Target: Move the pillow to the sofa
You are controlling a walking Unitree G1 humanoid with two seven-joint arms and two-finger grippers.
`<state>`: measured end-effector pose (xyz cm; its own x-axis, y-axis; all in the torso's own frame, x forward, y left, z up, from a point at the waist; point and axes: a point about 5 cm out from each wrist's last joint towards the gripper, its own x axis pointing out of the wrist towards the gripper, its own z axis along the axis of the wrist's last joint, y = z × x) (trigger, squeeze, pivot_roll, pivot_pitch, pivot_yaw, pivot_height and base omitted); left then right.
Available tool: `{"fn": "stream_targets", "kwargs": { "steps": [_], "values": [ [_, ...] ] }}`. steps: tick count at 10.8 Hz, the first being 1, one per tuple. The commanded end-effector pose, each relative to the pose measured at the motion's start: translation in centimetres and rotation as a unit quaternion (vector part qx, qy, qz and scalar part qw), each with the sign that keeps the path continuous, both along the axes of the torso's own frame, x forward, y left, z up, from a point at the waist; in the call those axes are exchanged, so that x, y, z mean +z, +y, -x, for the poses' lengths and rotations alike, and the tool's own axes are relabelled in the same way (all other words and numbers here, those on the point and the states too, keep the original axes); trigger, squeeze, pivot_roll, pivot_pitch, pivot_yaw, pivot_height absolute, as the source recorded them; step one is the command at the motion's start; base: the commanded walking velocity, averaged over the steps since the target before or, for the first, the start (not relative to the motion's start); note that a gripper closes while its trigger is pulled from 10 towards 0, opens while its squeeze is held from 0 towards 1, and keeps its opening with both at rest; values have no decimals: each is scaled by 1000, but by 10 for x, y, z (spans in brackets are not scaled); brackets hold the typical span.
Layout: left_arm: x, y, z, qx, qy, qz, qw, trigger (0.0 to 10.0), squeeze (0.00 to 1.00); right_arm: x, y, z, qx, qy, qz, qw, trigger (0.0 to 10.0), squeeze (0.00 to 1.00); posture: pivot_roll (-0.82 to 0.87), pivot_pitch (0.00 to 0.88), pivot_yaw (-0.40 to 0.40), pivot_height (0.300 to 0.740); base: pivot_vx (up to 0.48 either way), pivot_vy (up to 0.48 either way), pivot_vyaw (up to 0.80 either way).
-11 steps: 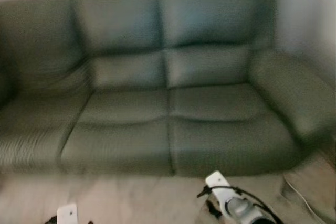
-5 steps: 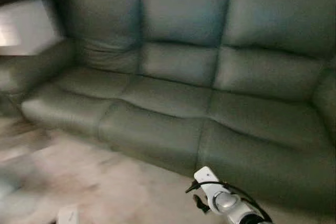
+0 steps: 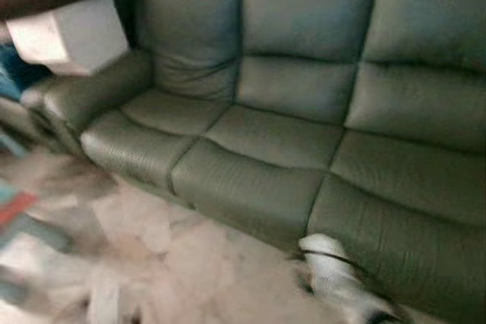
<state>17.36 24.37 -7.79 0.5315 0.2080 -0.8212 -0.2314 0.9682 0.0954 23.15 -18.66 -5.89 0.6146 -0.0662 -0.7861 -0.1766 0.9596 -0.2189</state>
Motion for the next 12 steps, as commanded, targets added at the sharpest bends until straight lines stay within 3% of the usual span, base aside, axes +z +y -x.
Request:
{"fn": "stream_targets", "kwargs": {
  "steps": [1,3,6,8,10,11,12],
  "values": [
    [6,14,-4,-10,2,-15,1000,10000,0,-1,3,2,-24,-4,-14,1000,10000,0,-130,0,177,740,0,0,0],
    [19,-2,-38,-55,-27,-3,998,10000,0,-6,-21,16,-62,4,-1,998,10000,0,-210,0,207,740,0,0,0],
    [20,-25,-51,-82,-35,8,996,10000,0,-5,-51,27,-42,21,50,998,10000,0,-237,0,154,740,0,0,0],
    [17,-12,-39,-25,-39,3,999,10000,0,5,-56,11,-6,10,66,998,10000,0,-208,0,84,740,0,0,0],
    [10,-2,-22,40,-44,18,998,10000,0,18,-46,-12,49,-8,72,996,10000,0,-149,0,-58,740,0,0,0],
    [7,5,-11,56,-45,11,997,10000,0,30,-37,-31,109,-22,83,990,10000,0,-99,0,-146,740,0,0,0],
    [6,13,0,93,-59,25,994,10000,0,40,-25,-46,145,-34,77,986,10000,0,-102,0,-163,740,0,0,0]
  ]
}}
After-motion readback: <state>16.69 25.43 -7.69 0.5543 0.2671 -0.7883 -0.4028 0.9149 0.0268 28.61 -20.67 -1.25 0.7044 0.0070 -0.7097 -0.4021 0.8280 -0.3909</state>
